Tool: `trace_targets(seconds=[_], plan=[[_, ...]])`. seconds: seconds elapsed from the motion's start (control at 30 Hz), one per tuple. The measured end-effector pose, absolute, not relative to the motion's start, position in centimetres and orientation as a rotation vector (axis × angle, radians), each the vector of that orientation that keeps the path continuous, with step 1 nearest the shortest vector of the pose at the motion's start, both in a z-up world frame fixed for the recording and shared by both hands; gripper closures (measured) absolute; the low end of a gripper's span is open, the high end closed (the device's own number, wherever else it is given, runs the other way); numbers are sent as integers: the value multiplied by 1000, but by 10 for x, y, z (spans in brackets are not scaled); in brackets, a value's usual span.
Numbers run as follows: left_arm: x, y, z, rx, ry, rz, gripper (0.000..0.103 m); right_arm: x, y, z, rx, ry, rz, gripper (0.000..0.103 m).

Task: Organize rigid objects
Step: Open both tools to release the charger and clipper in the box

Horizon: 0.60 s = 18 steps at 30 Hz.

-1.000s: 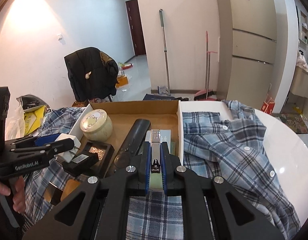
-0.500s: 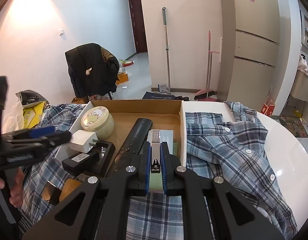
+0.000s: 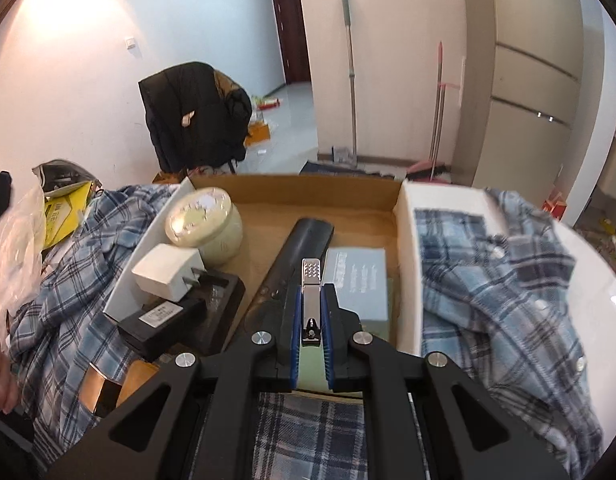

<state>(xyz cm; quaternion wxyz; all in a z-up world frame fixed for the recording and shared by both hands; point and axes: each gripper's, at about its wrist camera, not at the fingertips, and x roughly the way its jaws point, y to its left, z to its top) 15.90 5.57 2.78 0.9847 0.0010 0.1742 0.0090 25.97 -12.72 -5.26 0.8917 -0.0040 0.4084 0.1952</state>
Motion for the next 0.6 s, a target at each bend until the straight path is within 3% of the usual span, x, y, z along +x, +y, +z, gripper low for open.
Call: trace_targets(seconds=[0.4, 0.43, 0.47, 0.53, 0.6], plan=[[153, 59, 23, -19, 399, -18, 0, 264, -122, -68, 5, 889, 387, 93], [152, 59, 24, -17, 397, -18, 0, 266, -123, -68, 9, 898, 378, 85], [149, 60, 26, -14, 393, -16, 0, 266, -124, -66, 16, 903, 367, 68], [145, 62, 29, -9, 387, -13, 0, 262, -132, -58, 48, 869, 358, 44], [140, 63, 33, -8, 380, -13, 0, 254, -138, -44, 63, 820, 356, 43]])
